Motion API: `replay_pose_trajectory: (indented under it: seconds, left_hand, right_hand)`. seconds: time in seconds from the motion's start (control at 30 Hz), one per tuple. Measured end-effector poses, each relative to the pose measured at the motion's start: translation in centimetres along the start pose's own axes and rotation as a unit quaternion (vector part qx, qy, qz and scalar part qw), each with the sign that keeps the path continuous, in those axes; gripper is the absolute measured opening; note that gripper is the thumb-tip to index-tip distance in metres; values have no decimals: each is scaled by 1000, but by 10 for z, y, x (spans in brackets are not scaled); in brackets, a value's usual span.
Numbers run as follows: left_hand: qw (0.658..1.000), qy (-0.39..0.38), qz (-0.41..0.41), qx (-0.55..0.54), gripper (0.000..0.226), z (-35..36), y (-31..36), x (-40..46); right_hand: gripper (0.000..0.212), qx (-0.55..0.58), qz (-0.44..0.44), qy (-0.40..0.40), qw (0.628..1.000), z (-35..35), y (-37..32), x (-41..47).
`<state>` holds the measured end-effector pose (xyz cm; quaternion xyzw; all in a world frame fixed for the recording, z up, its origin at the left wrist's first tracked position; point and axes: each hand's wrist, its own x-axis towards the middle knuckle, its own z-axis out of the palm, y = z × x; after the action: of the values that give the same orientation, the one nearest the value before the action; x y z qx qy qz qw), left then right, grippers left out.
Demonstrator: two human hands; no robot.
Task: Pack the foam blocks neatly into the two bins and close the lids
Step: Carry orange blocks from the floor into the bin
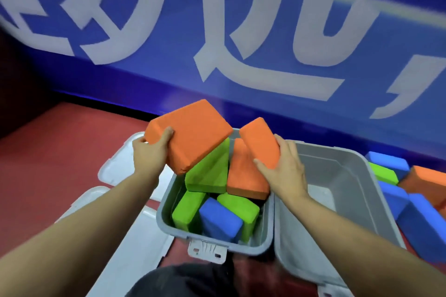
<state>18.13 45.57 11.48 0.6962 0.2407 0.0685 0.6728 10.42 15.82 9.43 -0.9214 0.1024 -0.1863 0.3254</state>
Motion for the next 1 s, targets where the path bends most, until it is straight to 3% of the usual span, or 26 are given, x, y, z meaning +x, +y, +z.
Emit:
replay_pose_trajectory:
  seconds: [0.17, 0.37, 0.47, 0.6, 0.7, 0.83, 0.93, 1.0]
  left_hand:
    - [983, -26, -125, -132, 87, 5, -45, 13]
    - [950, -72, -222, -208, 75, 24, -90, 17]
    - [952, -98, -238, -165, 84, 25, -107, 16]
    - [957, -122, -262, -10, 92, 17, -127, 15]
    - [928, -194, -308, 78, 82, 14, -132, 10]
    - [878, -285, -369, 108, 38, 5, -135, 0]
    - [831, -355, -407, 132, 43, -2, -141, -12]
    - [823, -361, -418, 131, 51, -3, -140, -18]
  right_hand:
    - [79, -136, -123, -39, 982, 40, 14, 15]
    - [75, -120, -161, -88, 976, 71, 33, 13]
    - [74, -138, -167, -107, 970, 85, 38, 15]
    - [71, -172, -159, -125, 964, 97, 47, 13]
    - [56, -173, -120, -146, 966, 96, 58, 6]
    - [57, -129, -69, -195, 970, 93, 66, 1]
    - [63, -117, -45, -224, 966, 93, 67, -2]
    - [62, -103, -25, -218, 970, 91, 68, -7]
